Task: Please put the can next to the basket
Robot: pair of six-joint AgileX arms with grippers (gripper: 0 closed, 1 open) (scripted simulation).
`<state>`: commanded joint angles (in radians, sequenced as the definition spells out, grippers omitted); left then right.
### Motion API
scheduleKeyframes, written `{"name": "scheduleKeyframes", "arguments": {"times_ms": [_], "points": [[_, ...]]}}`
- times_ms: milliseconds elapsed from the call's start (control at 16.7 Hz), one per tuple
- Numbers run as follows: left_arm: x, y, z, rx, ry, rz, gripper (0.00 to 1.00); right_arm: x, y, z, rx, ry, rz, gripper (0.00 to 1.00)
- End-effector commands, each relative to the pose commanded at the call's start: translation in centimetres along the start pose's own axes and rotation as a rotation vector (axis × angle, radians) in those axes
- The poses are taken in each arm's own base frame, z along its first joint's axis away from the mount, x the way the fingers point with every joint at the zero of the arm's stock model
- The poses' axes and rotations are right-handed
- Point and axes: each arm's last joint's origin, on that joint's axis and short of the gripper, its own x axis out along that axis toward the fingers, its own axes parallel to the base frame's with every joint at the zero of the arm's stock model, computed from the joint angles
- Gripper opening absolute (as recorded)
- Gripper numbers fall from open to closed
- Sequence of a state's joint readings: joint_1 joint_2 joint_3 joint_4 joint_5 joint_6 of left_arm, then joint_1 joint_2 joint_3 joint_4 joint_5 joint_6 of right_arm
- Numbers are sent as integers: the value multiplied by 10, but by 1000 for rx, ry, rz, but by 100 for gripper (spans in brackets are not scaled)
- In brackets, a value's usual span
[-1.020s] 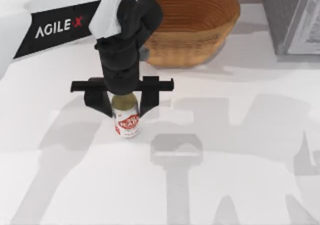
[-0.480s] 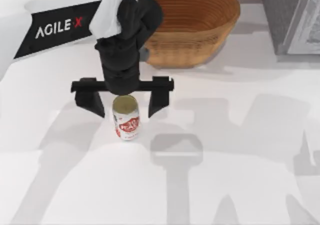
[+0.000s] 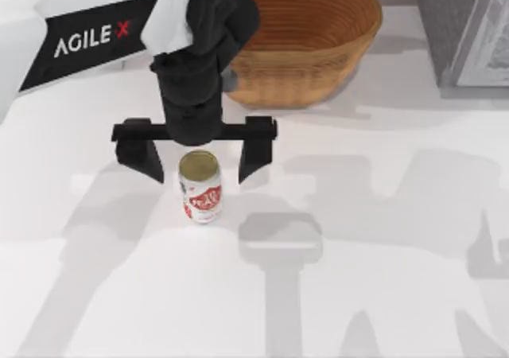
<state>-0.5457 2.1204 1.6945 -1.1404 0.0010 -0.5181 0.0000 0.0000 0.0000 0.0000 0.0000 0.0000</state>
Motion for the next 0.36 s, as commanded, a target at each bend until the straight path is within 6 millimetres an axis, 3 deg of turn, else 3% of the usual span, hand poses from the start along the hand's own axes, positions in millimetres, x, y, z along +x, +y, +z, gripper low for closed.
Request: {"name": "scheduleKeyframes", "arguments": {"times_ms": [360], "points": [[-30,1,-1,-1,3,2,100,0,0,0,0,0,0,100]]}}
